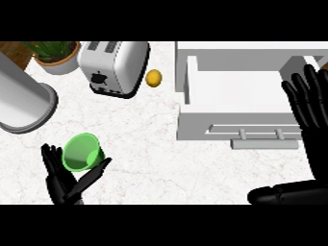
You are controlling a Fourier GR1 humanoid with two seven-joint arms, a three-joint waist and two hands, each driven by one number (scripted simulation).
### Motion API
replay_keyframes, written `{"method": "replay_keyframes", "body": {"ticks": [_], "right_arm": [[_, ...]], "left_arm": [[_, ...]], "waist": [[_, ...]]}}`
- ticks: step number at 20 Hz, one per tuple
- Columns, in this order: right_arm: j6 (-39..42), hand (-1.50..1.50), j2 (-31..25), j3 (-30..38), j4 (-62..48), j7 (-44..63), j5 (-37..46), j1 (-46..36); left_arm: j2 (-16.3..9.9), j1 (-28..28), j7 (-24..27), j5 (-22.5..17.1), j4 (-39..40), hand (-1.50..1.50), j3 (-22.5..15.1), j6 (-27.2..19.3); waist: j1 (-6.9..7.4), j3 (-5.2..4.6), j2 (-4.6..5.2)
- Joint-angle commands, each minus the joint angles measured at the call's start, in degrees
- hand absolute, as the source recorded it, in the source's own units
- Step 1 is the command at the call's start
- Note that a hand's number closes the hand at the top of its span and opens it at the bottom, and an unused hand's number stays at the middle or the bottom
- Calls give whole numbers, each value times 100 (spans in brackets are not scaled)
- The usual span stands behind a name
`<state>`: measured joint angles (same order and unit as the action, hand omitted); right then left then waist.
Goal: Pick up the cup, place it into the drawer and close the drawer
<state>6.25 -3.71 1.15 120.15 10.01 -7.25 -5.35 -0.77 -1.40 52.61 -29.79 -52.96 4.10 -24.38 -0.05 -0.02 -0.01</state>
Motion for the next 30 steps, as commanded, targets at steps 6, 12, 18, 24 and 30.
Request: {"method": "replay_keyframes", "body": {"ticks": [6, 12, 18, 24, 30], "right_arm": [[239, -150, -85, 152, -240, -345, -80, 106], [191, -150, -382, 520, 355, 559, -591, -68], [112, -150, -23, 109, -80, -120, -52, 78], [143, -150, -34, 75, -37, -198, 6, 104], [142, -150, -34, 144, -27, -102, -135, 104]], "left_arm": [[44, -58, 313, -224, 302, -150, 254, 606], [23, -678, 365, -369, 864, -150, 250, 1351], [-105, -960, 755, -431, 1499, 150, 336, 2077], [70, -695, 1640, -389, 1465, 150, -214, 1474], [-353, -1217, 1416, -12, 1522, 150, 419, 1663]], "waist": [[7, 2, 0], [-23, 0, -2], [-13, 0, 4], [-17, 0, 2], [-27, 0, 9]]}}
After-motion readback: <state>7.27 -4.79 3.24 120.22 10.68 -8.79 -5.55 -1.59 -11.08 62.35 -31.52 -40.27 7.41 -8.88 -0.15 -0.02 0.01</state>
